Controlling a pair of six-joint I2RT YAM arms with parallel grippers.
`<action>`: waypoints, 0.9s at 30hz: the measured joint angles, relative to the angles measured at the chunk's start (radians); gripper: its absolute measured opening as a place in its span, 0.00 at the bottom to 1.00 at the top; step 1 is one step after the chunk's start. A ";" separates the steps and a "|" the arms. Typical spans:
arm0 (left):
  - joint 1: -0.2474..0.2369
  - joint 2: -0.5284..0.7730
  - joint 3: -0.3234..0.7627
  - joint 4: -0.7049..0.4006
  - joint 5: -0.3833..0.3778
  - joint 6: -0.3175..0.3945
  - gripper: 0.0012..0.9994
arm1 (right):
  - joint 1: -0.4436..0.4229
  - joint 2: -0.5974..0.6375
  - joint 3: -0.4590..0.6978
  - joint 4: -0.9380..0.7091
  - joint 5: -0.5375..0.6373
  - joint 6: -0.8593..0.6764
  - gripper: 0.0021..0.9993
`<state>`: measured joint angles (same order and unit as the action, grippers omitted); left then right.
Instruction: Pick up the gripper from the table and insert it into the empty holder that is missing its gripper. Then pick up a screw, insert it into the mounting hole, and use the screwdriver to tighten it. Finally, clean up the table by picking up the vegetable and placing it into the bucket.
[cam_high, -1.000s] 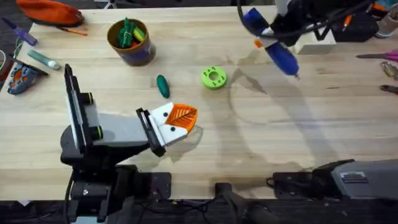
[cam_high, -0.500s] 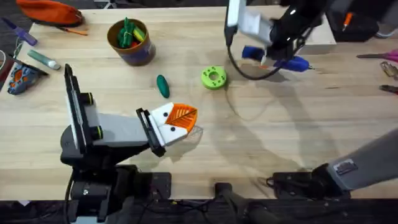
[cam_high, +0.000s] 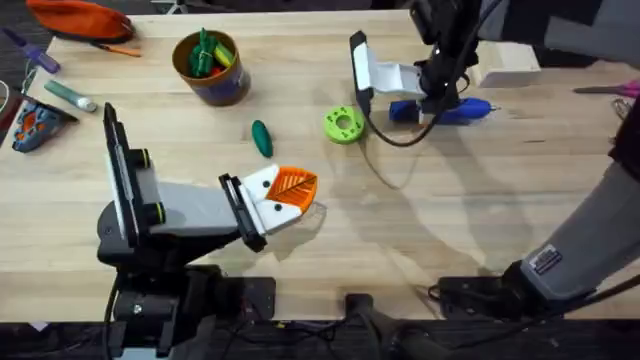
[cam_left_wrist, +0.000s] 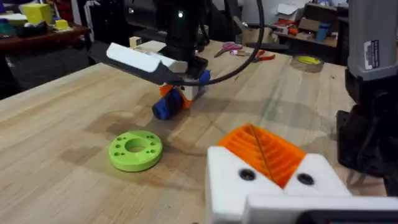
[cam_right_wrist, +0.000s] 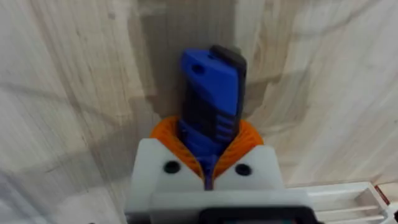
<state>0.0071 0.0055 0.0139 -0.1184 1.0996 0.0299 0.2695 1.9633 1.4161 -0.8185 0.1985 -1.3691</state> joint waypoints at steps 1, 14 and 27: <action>0.000 0.000 0.000 0.000 0.000 0.000 0.01 | 0.002 0.000 -0.006 0.002 0.001 -0.004 0.02; 0.000 0.000 0.000 0.000 0.000 0.000 0.01 | 0.018 -0.009 -0.011 0.015 0.027 -0.018 0.98; 0.000 0.000 0.000 0.000 0.000 0.000 0.01 | 0.084 -0.078 -0.015 -0.020 0.037 0.058 0.98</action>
<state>0.0067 0.0055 0.0139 -0.1185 1.0996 0.0299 0.3532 1.8856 1.4014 -0.8383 0.2356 -1.3113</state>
